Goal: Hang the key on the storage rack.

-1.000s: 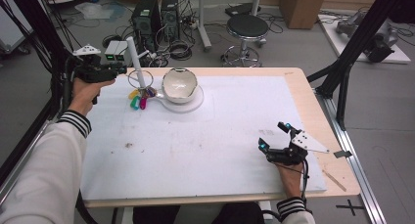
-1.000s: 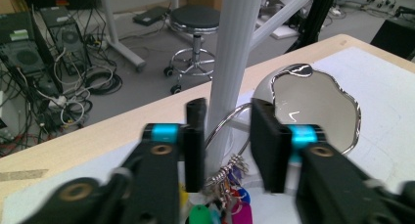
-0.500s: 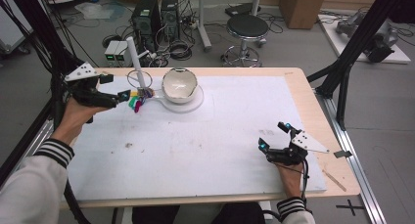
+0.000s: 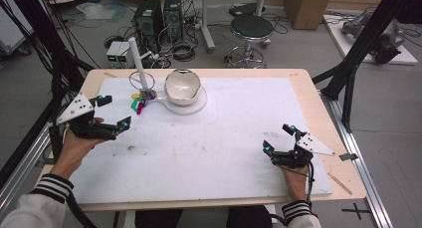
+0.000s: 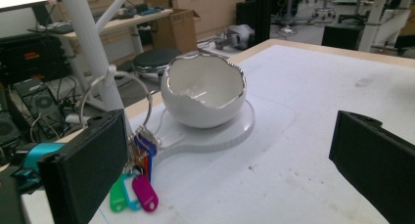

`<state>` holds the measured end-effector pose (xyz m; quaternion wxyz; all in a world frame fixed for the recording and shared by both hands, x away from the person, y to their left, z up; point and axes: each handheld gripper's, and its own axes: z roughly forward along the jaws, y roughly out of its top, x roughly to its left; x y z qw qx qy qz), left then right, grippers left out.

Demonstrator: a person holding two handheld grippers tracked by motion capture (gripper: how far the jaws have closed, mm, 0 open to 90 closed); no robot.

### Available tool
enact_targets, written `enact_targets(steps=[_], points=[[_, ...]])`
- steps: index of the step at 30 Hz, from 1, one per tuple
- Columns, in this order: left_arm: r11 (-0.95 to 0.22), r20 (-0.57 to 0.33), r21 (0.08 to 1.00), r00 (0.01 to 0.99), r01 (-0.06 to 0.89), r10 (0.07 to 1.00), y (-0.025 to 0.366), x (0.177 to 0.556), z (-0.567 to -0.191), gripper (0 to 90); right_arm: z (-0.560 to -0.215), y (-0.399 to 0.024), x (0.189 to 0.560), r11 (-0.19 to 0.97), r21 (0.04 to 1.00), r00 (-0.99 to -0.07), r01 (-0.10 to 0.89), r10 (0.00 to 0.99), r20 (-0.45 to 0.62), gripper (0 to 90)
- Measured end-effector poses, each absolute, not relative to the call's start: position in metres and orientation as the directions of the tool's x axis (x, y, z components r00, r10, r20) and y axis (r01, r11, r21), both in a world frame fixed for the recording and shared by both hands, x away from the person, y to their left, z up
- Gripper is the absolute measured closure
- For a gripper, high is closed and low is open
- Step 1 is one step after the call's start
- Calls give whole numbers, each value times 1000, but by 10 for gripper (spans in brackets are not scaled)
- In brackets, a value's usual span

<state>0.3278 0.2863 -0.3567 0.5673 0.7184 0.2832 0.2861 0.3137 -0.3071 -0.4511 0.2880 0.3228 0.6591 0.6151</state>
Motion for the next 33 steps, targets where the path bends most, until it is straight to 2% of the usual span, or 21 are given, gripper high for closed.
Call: enact_targets(steps=[13,22,33], points=[[-112,34,990,647,81,762,291,298,-415,17,-451,-306,313,45,997,-622,60,783,2,11],[-69,40,997,629,21,776,292,281,-436,17,-451,-307,313,41,998,-622,57,783,4,11],[-34,11,999,632,24,775,293,274,-450,17,-451,-306,313,42,998,-622,54,783,1,11]])
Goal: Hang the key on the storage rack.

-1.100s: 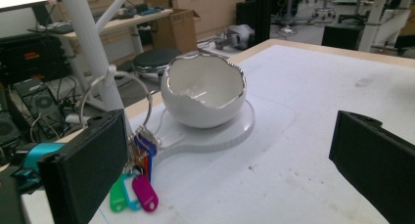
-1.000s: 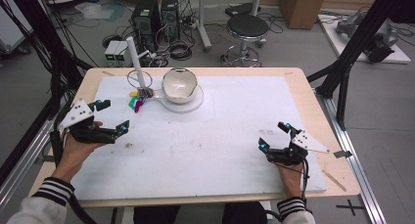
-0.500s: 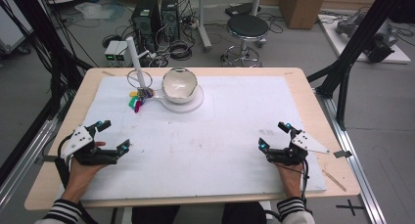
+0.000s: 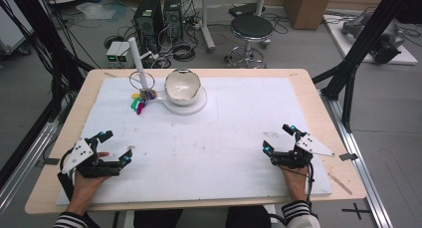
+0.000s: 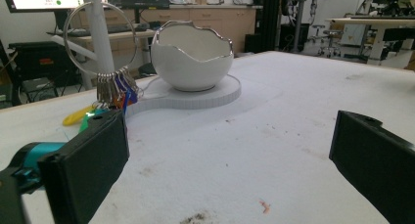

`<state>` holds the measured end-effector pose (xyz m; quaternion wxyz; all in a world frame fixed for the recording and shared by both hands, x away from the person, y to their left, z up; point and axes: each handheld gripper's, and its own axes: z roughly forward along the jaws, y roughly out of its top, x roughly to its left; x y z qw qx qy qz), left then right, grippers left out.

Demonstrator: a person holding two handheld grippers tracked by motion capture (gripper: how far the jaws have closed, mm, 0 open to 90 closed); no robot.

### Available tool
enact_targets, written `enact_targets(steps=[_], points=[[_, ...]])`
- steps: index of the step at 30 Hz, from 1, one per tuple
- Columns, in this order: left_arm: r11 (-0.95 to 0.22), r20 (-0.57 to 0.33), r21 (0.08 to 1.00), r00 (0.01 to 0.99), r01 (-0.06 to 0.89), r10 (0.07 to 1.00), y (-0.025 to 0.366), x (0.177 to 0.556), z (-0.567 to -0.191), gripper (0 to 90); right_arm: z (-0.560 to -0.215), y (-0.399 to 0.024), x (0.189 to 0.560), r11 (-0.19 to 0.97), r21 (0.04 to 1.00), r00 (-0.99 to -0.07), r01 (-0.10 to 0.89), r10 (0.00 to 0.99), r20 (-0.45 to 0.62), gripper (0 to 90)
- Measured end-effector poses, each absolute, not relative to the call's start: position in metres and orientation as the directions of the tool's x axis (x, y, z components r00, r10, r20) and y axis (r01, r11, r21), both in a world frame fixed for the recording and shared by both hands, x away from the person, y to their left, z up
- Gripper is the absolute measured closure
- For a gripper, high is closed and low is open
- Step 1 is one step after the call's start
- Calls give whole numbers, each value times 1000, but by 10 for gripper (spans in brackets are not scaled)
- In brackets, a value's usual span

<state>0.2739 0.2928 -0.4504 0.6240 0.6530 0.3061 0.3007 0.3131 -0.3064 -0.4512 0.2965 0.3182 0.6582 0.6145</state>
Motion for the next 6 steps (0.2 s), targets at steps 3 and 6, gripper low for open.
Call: enact_targets(steps=[3,6], points=[[-34,26,999,619,1,785,293,271,-451,17,-451,-306,313,44,998,-620,54,785,-1,11],[-42,43,999,596,-15,802,292,269,-452,17,-451,-306,313,45,997,-620,59,785,1,11]])
